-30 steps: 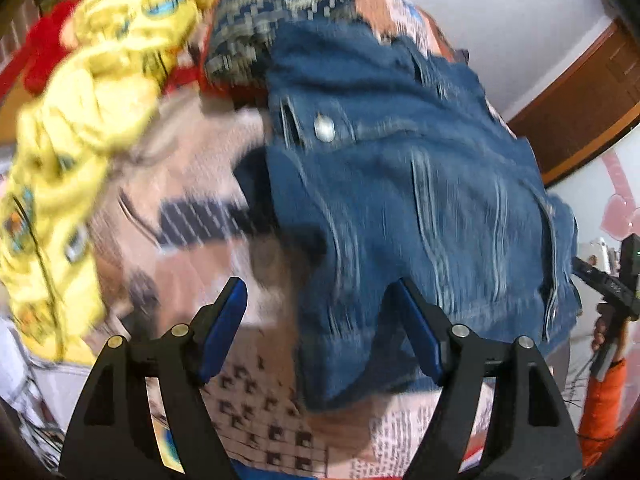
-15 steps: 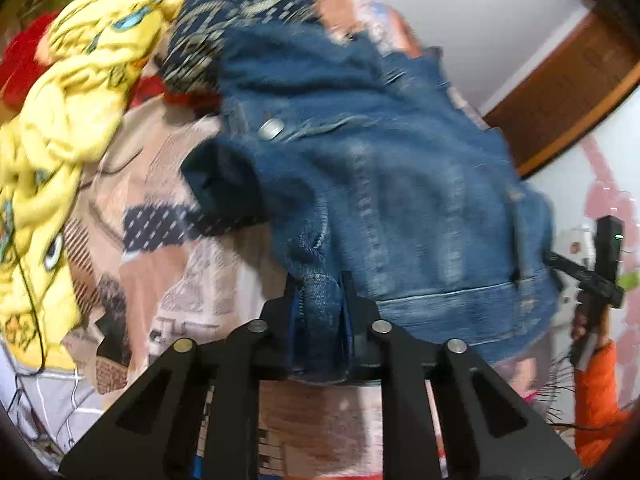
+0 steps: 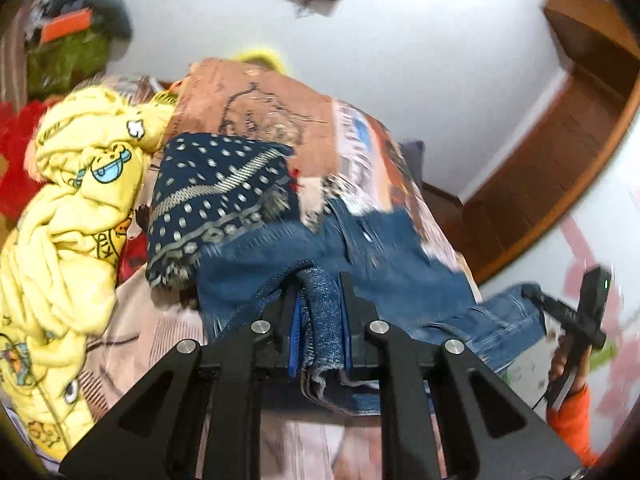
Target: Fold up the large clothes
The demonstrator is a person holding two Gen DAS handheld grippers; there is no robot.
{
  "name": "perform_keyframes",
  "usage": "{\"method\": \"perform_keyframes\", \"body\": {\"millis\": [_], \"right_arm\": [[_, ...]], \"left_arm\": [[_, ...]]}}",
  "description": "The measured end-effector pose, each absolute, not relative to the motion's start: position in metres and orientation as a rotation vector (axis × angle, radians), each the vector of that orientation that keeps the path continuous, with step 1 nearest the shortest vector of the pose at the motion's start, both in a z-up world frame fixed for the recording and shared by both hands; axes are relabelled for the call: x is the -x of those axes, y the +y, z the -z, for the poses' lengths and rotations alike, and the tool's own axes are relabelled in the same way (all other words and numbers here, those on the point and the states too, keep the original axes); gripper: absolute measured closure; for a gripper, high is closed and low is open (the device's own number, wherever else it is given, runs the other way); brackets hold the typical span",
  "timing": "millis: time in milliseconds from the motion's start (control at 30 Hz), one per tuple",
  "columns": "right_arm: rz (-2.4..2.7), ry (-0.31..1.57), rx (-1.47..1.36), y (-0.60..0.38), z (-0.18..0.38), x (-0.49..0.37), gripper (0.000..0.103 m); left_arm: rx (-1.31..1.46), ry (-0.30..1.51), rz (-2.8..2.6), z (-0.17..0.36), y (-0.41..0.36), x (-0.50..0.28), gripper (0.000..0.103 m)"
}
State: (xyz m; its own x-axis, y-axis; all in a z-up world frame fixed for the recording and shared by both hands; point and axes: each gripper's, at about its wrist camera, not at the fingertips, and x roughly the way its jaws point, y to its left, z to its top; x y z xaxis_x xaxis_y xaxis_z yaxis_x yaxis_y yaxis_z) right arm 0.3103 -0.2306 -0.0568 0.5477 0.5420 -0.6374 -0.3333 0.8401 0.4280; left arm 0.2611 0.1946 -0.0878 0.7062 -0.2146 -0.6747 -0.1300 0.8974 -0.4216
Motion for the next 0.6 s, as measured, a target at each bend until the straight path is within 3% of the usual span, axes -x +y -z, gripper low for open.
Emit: {"method": "perform_keyframes", "body": {"millis": [300,467,533,567,600], "right_arm": [[-0.419,1.1,-0.271,-0.207,0.157,-0.398,0.093],[-0.469,1.148,-0.348,-0.227,0.168,-0.398,0.091],[-0.433,1.14,-0.331,-0.236,0.157,-0.397,0.086],[-0.412,1.118,-0.313,-0.24,0.148,-0.393,0.081],[-0.396,1.098,-0.299,-0.242,0.142,-0.391,0.077]], "left_arm": [[0.435,1.011,-0.111,0.203,0.214,-0.34,0.084],[0.265,1.008,-0.085,0.2,0.196,-0.333,0.083],[0.182,1.032,-0.088,0.191,0.188,-0.329,0.078],[0.163,1.034,-0.093,0.189,0.188,-0.329,0.071],[0.121,1.024,-0.125,0.181,0.186,-0.324,0.057]]}}
